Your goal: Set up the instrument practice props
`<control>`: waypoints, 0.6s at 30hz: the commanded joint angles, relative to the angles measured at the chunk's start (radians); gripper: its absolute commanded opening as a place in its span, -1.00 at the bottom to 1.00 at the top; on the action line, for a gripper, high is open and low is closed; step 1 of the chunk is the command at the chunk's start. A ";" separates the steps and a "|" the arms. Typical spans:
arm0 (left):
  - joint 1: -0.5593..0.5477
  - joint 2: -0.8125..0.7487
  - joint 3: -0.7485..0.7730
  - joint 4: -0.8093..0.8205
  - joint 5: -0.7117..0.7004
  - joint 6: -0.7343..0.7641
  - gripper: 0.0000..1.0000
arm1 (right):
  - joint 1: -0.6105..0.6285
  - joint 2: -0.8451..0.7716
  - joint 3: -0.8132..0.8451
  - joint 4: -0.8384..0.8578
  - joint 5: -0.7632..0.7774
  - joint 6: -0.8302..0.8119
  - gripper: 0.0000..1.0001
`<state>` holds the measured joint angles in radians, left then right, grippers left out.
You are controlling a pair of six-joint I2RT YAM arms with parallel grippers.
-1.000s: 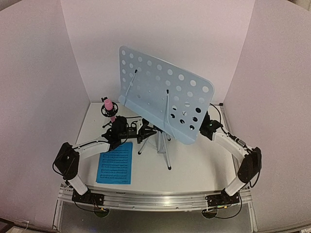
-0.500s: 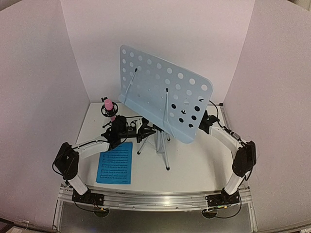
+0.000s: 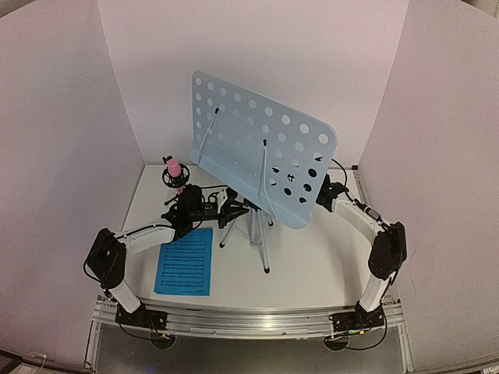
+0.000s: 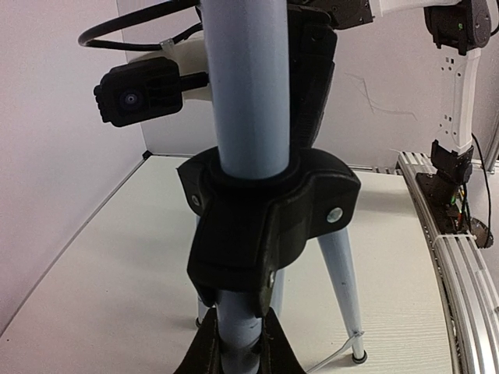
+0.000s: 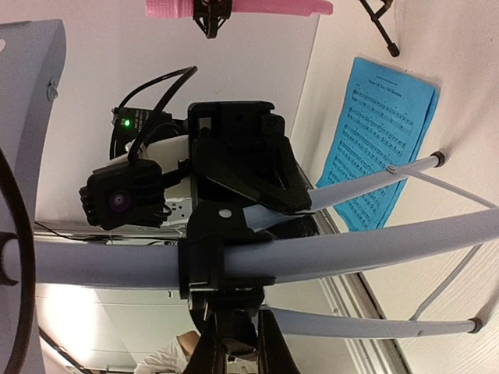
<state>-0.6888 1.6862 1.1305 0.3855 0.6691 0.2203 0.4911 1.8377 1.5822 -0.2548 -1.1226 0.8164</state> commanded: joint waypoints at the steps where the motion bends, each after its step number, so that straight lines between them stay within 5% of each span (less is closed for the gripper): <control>1: -0.010 -0.013 0.018 0.001 -0.059 0.055 -1.00 | 0.047 0.040 0.003 -0.029 -0.008 0.209 -0.73; 8: -0.010 -0.016 0.011 -0.002 -0.055 0.054 -1.00 | -0.013 -0.059 -0.015 -0.026 0.130 0.122 0.20; 18: -0.009 -0.016 0.010 -0.005 -0.053 0.060 -1.00 | -0.028 -0.257 -0.138 -0.019 0.344 -0.284 0.33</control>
<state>-0.6910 1.6844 1.1305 0.3847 0.6364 0.2310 0.4642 1.6974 1.4865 -0.2918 -0.9030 0.7620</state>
